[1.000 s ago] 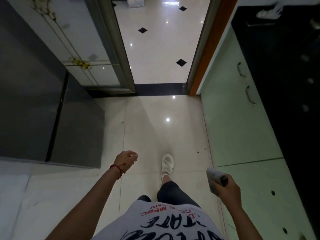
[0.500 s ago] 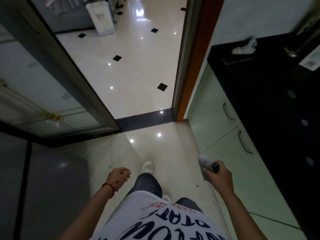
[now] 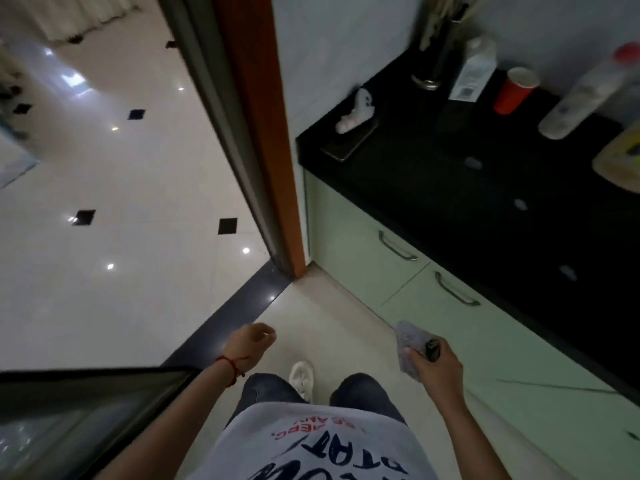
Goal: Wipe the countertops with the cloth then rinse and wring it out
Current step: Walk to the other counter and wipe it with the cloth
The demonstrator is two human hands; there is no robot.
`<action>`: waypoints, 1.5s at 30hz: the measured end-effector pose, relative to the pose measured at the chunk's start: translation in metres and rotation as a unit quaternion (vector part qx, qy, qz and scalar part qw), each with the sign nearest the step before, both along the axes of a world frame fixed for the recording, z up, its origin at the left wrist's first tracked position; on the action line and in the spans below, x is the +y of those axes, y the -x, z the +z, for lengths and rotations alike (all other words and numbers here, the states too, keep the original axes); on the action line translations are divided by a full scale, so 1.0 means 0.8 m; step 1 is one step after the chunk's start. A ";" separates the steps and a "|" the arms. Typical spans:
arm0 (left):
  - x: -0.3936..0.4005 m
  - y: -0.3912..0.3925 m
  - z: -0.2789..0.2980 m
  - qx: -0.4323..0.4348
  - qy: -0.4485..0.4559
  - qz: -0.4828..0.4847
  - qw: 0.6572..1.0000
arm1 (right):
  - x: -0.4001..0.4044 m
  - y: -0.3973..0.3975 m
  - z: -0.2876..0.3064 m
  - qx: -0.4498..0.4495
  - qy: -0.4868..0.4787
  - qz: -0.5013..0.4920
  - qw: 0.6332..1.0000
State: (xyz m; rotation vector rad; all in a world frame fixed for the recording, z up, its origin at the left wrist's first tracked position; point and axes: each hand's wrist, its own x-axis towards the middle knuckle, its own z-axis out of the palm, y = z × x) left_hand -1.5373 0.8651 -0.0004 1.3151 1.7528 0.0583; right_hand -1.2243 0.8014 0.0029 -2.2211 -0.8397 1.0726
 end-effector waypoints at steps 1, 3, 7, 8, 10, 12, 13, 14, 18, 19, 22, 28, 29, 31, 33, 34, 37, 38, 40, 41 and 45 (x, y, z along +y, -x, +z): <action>0.022 -0.006 0.003 -0.002 -0.007 -0.018 1.000 | 0.000 0.001 -0.001 -0.002 0.005 -0.022 1.000; 0.061 -0.024 0.011 -0.010 -0.019 -0.051 0.998 | 0.000 0.000 -0.004 -0.006 0.012 -0.064 0.998; 0.127 -0.072 0.022 -0.038 -0.044 -0.142 0.988 | 0.012 -0.006 0.004 -0.020 0.004 -0.136 0.990; 0.141 -0.085 0.025 -0.043 -0.048 -0.157 0.985 | 0.018 -0.010 0.008 -0.017 -0.005 -0.153 0.988; 0.168 -0.110 0.025 -0.058 -0.067 -0.180 0.980 | 0.037 -0.018 0.020 -0.012 -0.030 -0.183 0.983; 0.193 -0.135 0.030 -0.074 -0.087 -0.204 0.972 | 0.063 -0.030 0.036 -0.014 -0.064 -0.203 0.977; 0.206 -0.148 0.034 -0.086 -0.097 -0.214 0.968 | 0.078 -0.036 0.045 -0.017 -0.078 -0.212 0.974; 0.217 -0.161 0.039 -0.099 -0.105 -0.220 0.965 | 0.094 -0.042 0.056 -0.020 -0.092 -0.220 0.971; 0.264 -0.209 0.063 -0.131 -0.179 -0.244 0.944 | 0.164 -0.073 0.094 -0.017 -0.170 -0.239 0.956; 0.277 -0.220 0.065 -0.129 -0.204 -0.253 0.937 | 0.184 -0.081 0.101 -0.022 -0.185 -0.239 0.953; 0.317 -0.252 0.059 -0.099 -0.254 -0.282 0.920 | 0.247 -0.111 0.103 -0.095 -0.220 -0.202 0.950; 0.376 -0.301 0.027 0.006 -0.293 -0.400 0.868 | 0.333 -0.140 0.032 -0.350 -0.164 0.001 0.922; 0.387 -0.306 0.021 0.032 -0.287 -0.430 0.856 | 0.338 -0.135 0.016 -0.368 -0.152 0.026 0.917; 0.407 -0.309 0.012 0.079 -0.286 -0.465 0.834 | 0.340 -0.124 -0.009 -0.391 -0.142 0.057 0.908; 0.424 -0.306 0.004 0.109 -0.282 -0.499 0.812 | 0.344 -0.124 -0.022 -0.397 -0.141 0.049 0.905; 0.431 -0.302 -0.001 0.117 -0.284 -0.515 0.801 | 0.350 -0.129 -0.022 -0.395 -0.141 0.038 0.907; 0.440 -0.294 -0.013 0.120 -0.290 -0.541 0.780 | 0.391 -0.155 -0.018 -0.376 -0.129 0.021 0.917; 0.441 -0.294 -0.016 0.118 -0.294 -0.541 0.779 | 0.410 -0.164 -0.014 -0.374 -0.125 0.017 0.919; 0.441 -0.296 -0.019 0.110 -0.304 -0.539 0.778 | 0.452 -0.180 -0.006 -0.358 -0.110 -0.003 0.927; 0.441 -0.296 -0.020 0.107 -0.308 -0.538 0.778 | 0.468 -0.184 -0.002 -0.341 -0.101 -0.019 0.935; 0.443 -0.296 -0.024 0.109 -0.324 -0.536 0.772 | 0.456 -0.165 -0.003 -0.322 -0.125 0.009 0.938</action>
